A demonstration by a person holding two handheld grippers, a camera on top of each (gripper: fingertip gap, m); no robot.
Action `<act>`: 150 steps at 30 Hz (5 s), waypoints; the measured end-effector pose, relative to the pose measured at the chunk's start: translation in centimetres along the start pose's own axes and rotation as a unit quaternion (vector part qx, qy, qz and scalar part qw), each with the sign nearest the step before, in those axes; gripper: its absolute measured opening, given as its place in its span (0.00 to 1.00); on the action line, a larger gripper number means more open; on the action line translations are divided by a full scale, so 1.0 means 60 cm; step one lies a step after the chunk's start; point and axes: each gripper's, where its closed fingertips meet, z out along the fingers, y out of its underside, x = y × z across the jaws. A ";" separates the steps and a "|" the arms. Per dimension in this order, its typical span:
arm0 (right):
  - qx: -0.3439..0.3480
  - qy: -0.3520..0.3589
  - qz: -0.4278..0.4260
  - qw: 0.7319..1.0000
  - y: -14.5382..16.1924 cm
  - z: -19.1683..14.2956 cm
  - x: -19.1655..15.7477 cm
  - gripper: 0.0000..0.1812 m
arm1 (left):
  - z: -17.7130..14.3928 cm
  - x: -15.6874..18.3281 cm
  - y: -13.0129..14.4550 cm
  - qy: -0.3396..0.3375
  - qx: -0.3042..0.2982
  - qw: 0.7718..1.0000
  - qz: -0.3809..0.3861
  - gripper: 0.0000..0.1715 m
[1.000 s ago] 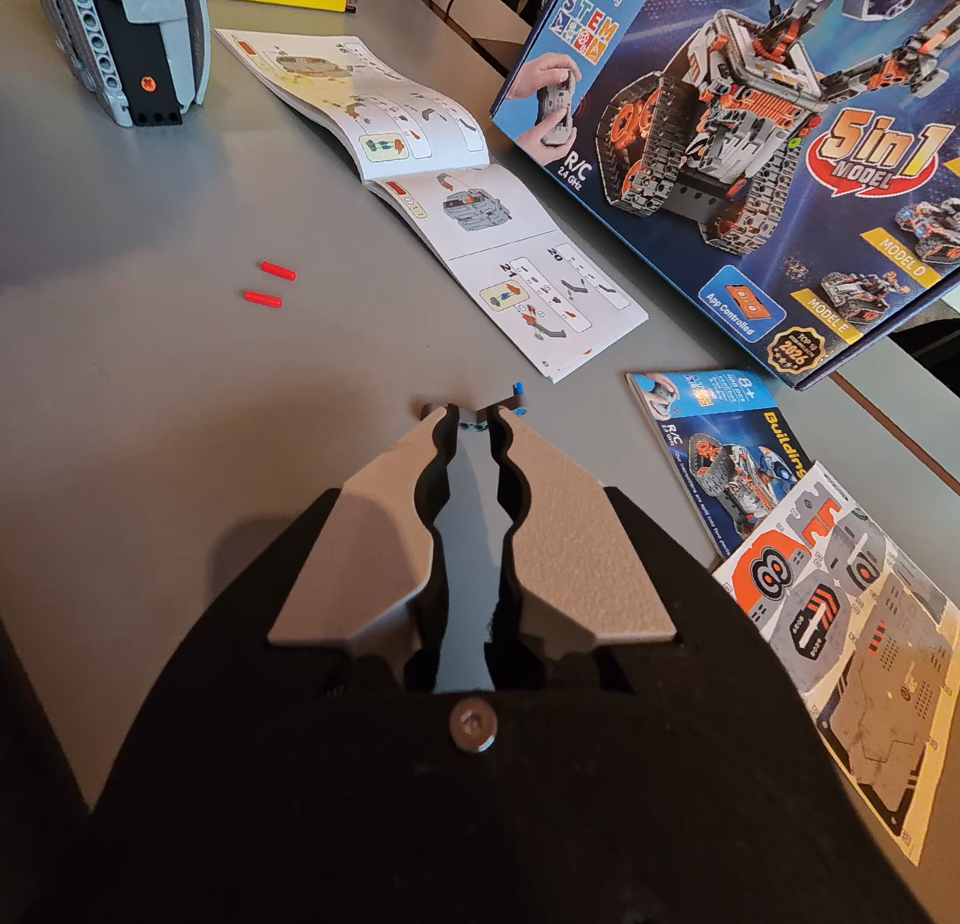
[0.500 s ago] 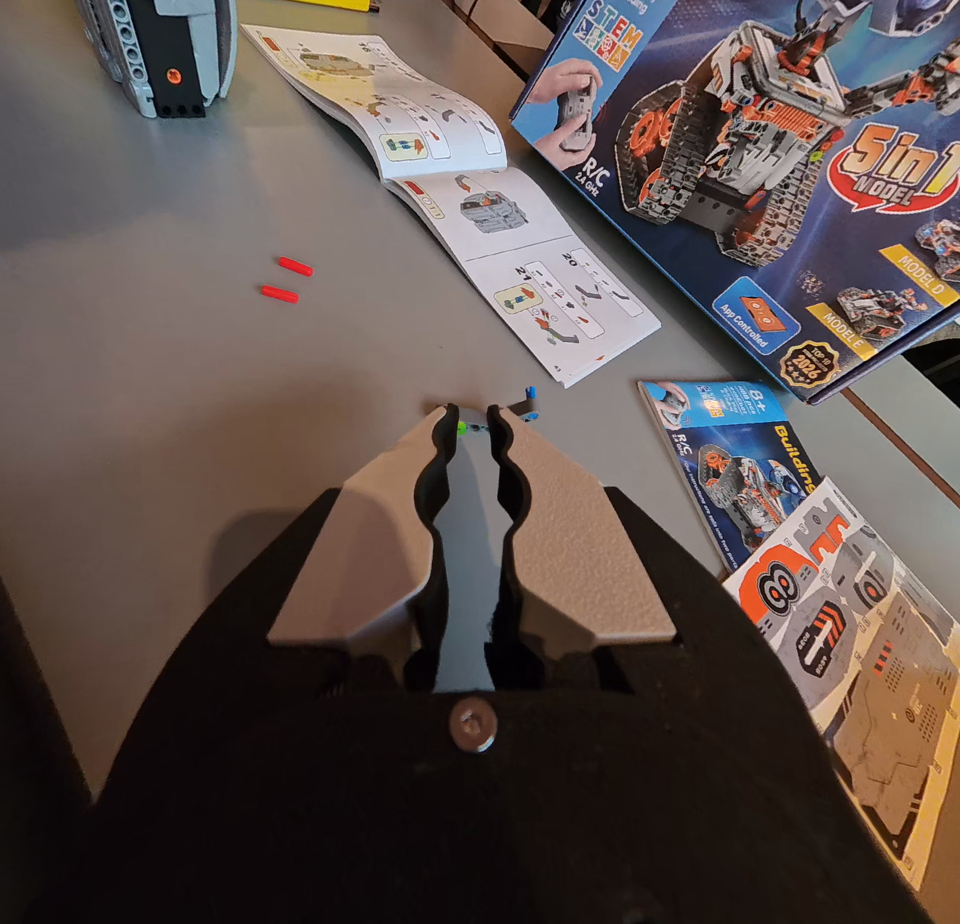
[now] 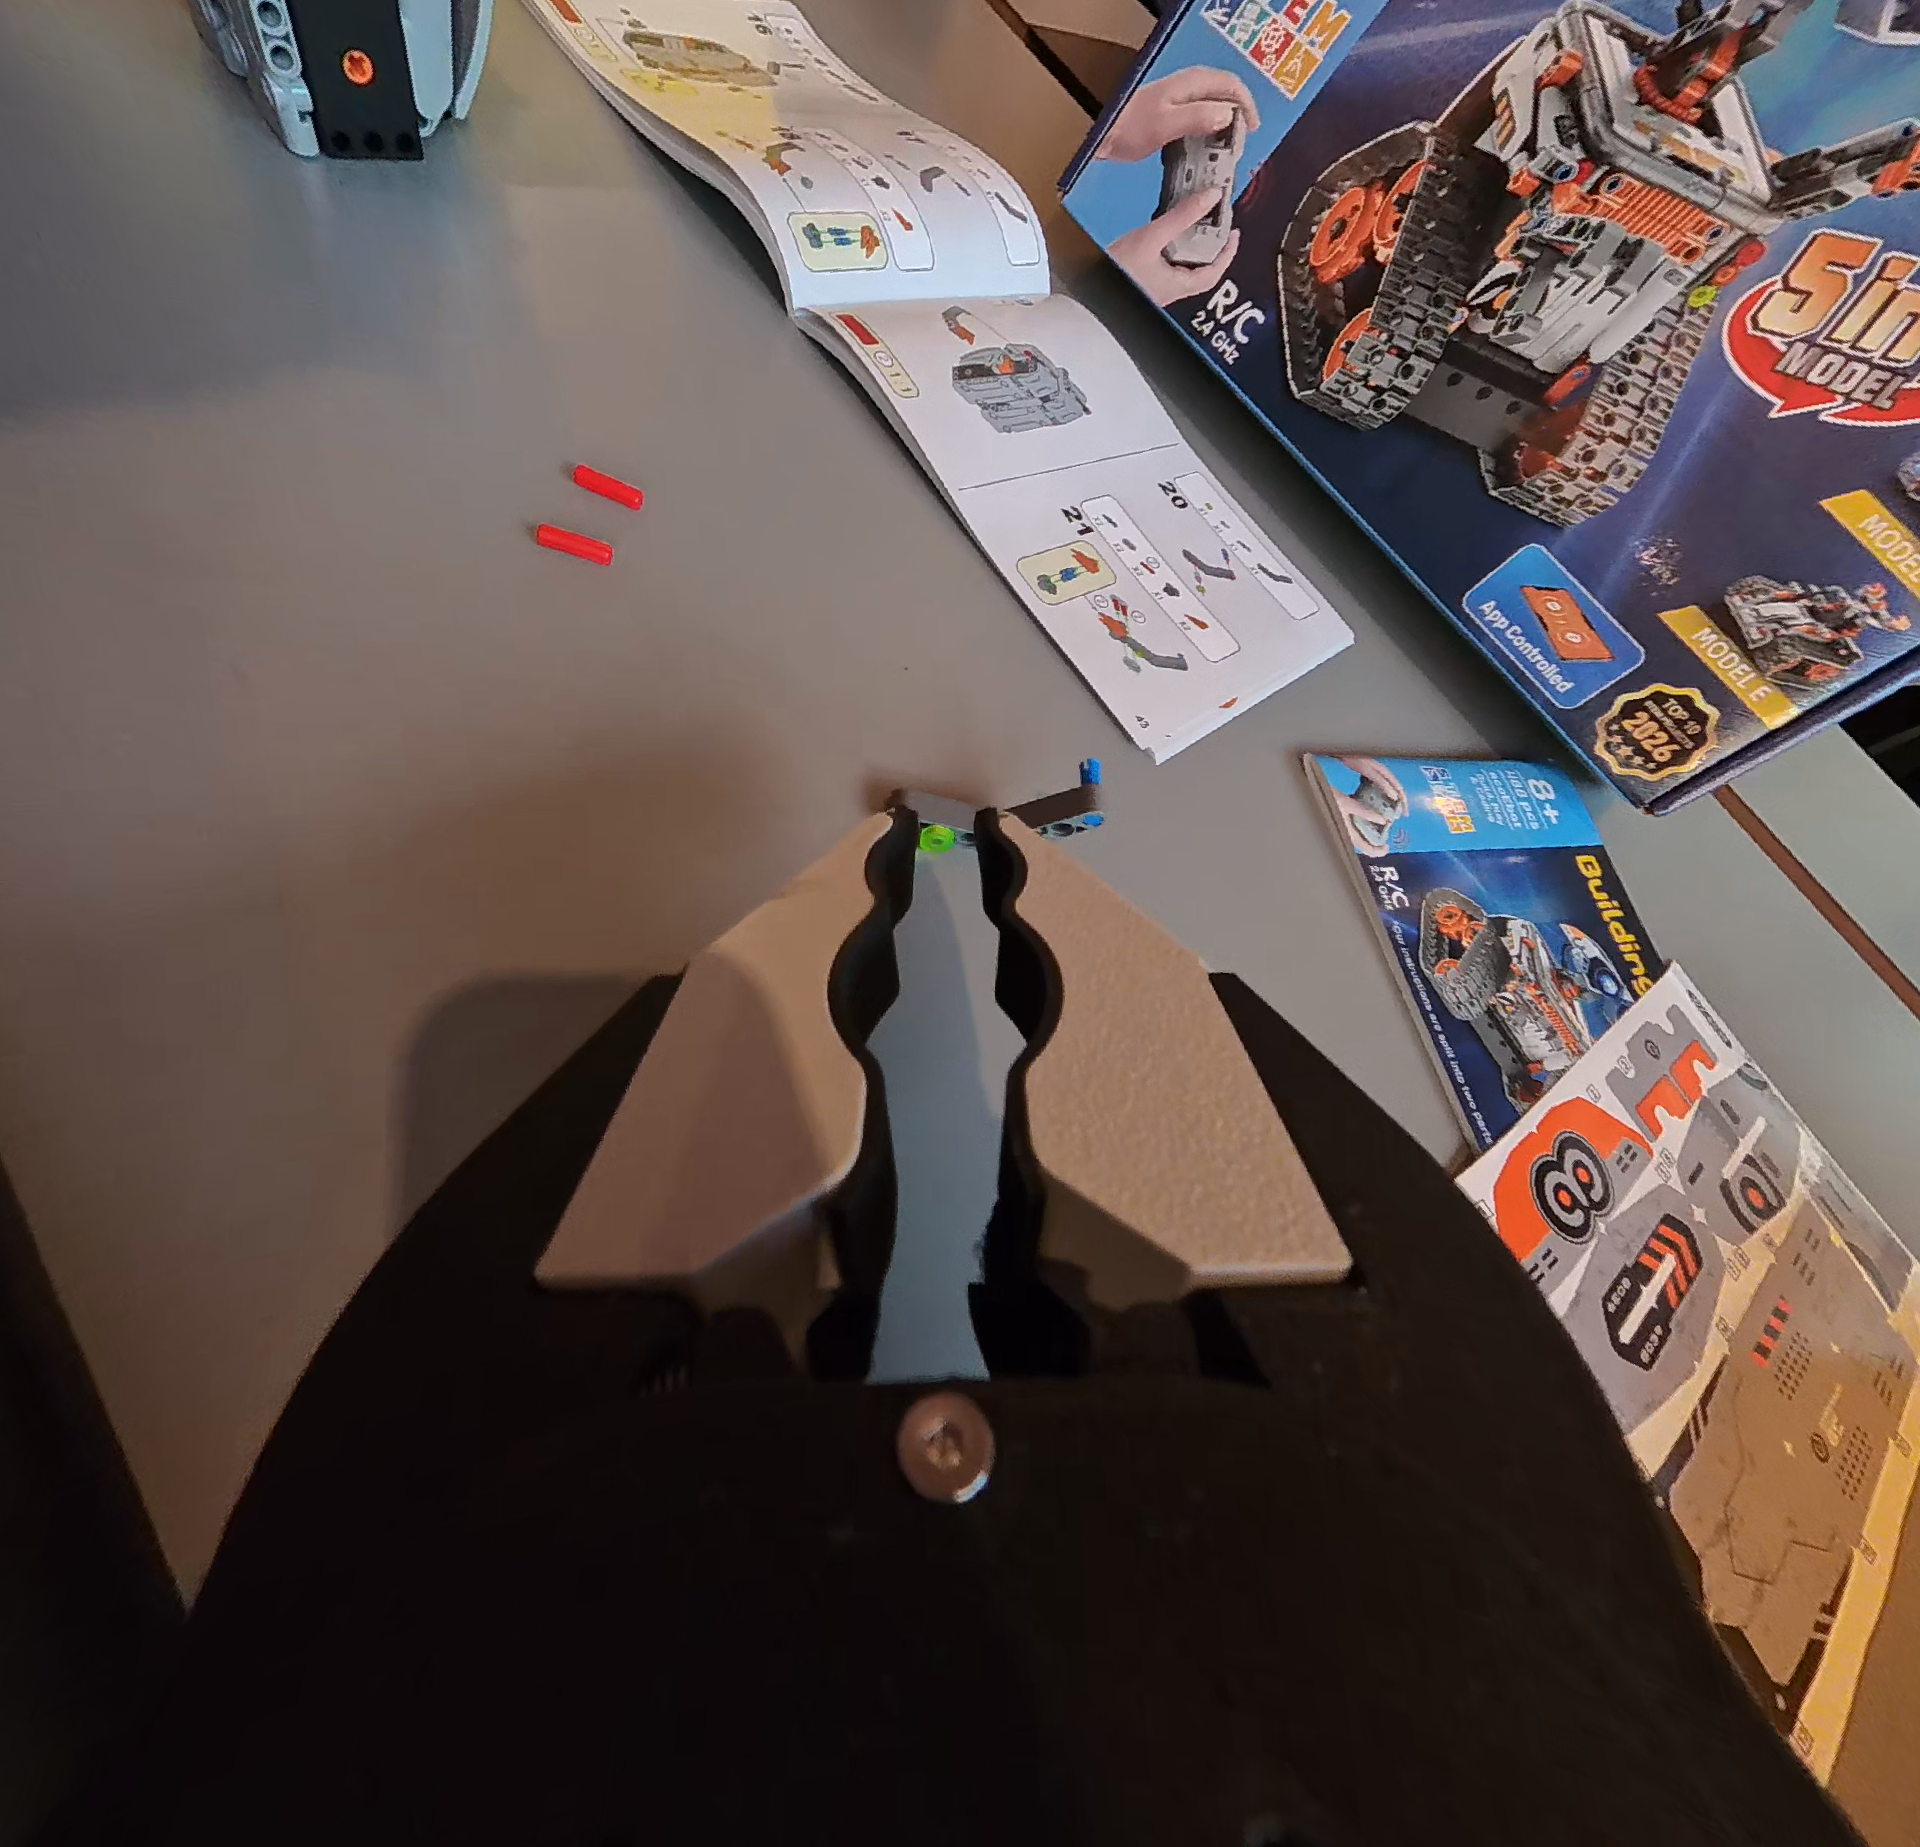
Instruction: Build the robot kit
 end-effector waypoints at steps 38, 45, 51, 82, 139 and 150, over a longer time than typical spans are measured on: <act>-0.033 -0.023 -0.046 0.998 0.017 0.012 -0.022 0.06 | 0.000 -0.079 -0.064 -0.129 0.093 0.983 -0.093 0.22; -0.036 -0.030 -0.055 0.997 0.017 0.014 -0.029 0.06 | -0.007 -0.100 -0.070 -0.170 0.099 0.979 -0.052 0.06; -0.038 -0.031 -0.057 0.997 0.018 0.014 -0.031 0.06 | -0.067 -0.100 -0.093 -0.140 0.166 0.974 -0.066 0.06; -0.052 -0.053 -0.075 0.994 0.026 0.020 -0.048 0.06 | -0.025 -0.047 0.008 -0.123 0.061 0.990 -0.033 0.05; -0.046 -0.076 -0.096 0.991 0.020 0.017 -0.069 0.06 | 0.003 -0.088 -0.061 -0.130 0.011 0.990 0.056 0.00; -0.046 -0.077 -0.096 0.991 0.020 0.017 -0.070 0.06 | 0.009 -0.082 -0.038 -0.117 -0.013 0.991 0.070 0.04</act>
